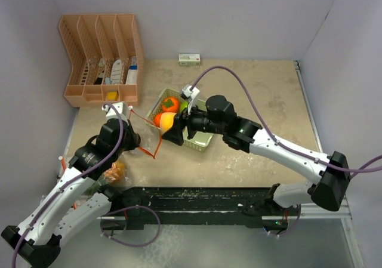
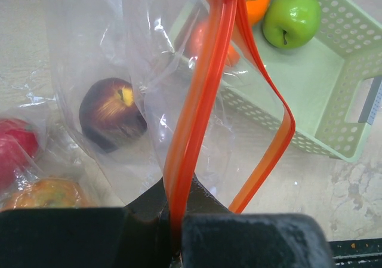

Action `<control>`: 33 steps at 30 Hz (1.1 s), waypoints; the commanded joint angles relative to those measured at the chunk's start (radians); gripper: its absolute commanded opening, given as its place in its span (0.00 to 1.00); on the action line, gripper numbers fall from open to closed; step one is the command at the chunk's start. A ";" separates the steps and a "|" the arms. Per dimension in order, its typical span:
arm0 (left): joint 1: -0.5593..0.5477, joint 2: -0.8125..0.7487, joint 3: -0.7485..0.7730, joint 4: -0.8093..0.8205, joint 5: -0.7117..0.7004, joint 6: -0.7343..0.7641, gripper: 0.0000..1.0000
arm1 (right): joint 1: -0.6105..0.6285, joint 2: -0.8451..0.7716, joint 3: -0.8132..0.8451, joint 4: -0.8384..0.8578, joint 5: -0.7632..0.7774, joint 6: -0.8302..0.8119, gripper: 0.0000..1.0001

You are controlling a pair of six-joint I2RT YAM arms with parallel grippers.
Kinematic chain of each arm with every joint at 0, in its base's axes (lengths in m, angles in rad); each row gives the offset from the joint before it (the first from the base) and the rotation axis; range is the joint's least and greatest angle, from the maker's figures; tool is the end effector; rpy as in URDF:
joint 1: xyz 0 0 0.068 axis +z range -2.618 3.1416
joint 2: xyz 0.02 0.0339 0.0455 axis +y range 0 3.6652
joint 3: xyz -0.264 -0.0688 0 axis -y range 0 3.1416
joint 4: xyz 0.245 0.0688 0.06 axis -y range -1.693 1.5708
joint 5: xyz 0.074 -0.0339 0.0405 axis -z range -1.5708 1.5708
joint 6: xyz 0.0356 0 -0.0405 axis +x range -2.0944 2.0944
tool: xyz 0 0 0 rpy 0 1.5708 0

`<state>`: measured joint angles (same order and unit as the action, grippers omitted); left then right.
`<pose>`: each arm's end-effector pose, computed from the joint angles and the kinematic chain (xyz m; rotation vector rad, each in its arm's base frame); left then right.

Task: Place the food in the zip-top bag and seal the zipper
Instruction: Pick up the fake fruit from the bin, then place the fake fruit in the zipper food storage bag.

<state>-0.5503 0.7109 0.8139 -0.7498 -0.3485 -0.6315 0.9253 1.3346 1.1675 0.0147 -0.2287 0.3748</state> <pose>0.1284 -0.0645 0.3059 -0.2793 2.1693 -0.2859 0.1844 0.2582 0.3721 -0.6796 1.7342 1.1322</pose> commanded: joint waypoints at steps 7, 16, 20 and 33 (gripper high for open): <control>0.000 0.008 0.087 0.034 0.036 0.013 0.00 | 0.024 0.123 -0.035 0.322 -0.271 0.067 0.45; 0.000 -0.002 0.088 0.033 0.062 0.000 0.00 | 0.044 0.288 0.108 0.292 -0.190 0.083 0.44; 0.000 0.007 0.079 0.045 0.088 -0.009 0.00 | 0.066 0.359 0.196 0.139 0.005 0.067 0.43; 0.000 0.007 0.077 0.061 0.119 -0.028 0.00 | 0.098 0.458 0.337 -0.097 0.348 0.054 0.99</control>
<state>-0.5503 0.7227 0.8600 -0.7387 -0.2436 -0.6445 1.0164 1.8061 1.4433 -0.0494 0.0387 0.4343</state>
